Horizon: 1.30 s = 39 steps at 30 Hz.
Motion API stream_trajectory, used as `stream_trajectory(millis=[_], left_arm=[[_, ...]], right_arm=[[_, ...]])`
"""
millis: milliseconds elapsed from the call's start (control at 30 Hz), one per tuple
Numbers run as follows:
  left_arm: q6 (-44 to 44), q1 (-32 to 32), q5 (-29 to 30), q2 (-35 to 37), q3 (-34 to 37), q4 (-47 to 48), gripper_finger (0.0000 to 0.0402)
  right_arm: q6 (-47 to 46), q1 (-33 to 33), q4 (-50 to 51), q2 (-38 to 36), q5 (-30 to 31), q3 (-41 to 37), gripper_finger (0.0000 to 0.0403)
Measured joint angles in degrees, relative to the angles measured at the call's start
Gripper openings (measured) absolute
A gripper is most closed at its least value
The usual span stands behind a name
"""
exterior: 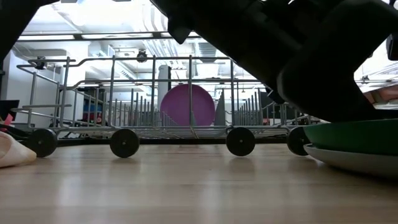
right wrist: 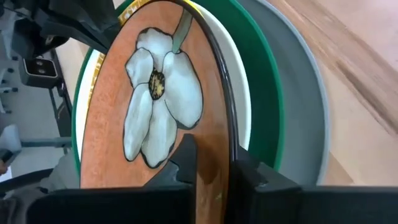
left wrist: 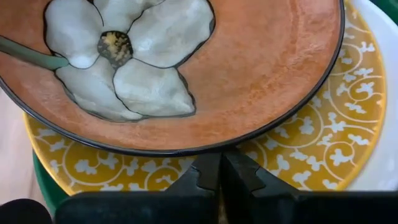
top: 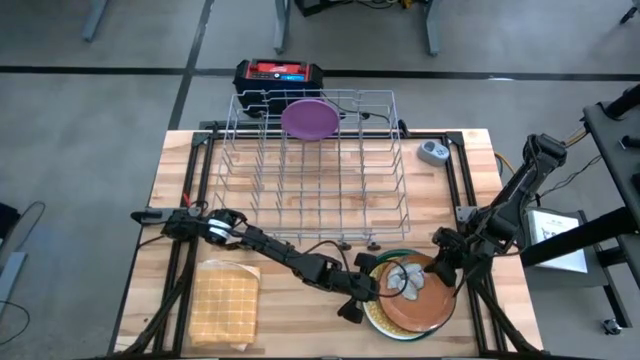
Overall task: Sort dishes
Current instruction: Put the orange plate into the dish rack
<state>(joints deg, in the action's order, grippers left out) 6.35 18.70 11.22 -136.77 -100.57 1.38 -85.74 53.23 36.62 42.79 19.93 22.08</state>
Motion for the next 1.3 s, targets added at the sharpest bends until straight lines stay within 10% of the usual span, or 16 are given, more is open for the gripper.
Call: stream_trajectory(millis=[1300], left_arm=[[-2.8,0.9,-2.3,3.4,-7.0,15.6,0.0]], right_arm=[[15.4,0.0,12.3,0.1,1.3,14.0,0.0001]])
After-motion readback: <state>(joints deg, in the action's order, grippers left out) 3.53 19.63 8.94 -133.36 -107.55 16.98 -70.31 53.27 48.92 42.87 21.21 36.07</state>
